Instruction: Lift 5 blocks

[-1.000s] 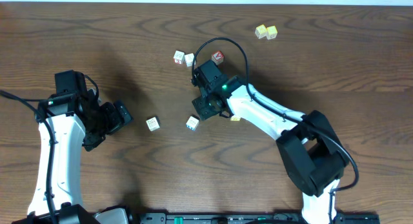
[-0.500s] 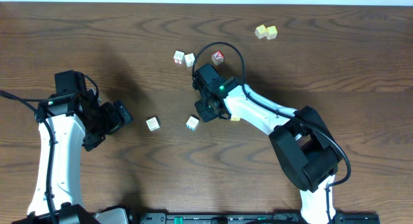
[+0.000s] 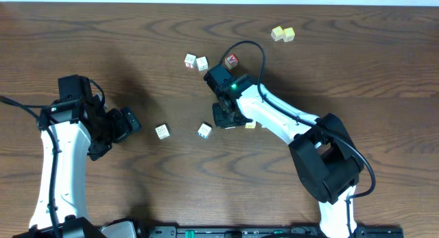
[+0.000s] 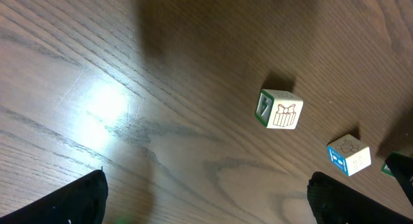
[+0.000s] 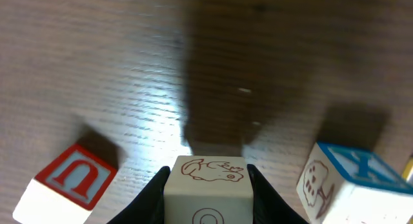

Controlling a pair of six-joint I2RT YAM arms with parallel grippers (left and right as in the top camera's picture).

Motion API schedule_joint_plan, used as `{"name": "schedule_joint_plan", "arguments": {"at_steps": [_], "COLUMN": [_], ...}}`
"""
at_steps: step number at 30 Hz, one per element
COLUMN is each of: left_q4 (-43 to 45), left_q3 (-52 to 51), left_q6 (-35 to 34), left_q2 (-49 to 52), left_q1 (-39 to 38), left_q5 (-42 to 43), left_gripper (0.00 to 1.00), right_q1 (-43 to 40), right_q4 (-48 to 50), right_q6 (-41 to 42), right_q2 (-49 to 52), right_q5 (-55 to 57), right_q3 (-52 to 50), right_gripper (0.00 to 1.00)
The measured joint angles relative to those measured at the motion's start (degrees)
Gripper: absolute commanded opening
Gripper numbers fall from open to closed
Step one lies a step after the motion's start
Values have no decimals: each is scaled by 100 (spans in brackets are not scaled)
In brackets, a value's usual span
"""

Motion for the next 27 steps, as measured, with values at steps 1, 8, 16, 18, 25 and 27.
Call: {"name": "schedule_joint_plan", "arguments": {"at_steps": [1,8,16,18,25,27], "left_q4": [0,-7,-13,-35,-72,-72], "left_q3": [0,0,0,0,0,0], "left_q6": [0,0,0,0,0,0], "left_q2": [0,0,0,0,0,0], "left_q1": [0,0,0,0,0,0], "left_q5": [0,0,2,2,2,2], "left_gripper": [99,99,99,99,99,99], "right_q1": [0,0,0,0,-2,-2], "right_q4": [-28,-173,-155,-129,127,127], "right_q6": [144,754,822,804,780,778], "right_q2": [0,0,0,0,0,0], "right_q5": [46,396,516,533,651,658], "right_q3": [0,0,0,0,-83,-149], "right_gripper": [22,22,22,22,21,22]}}
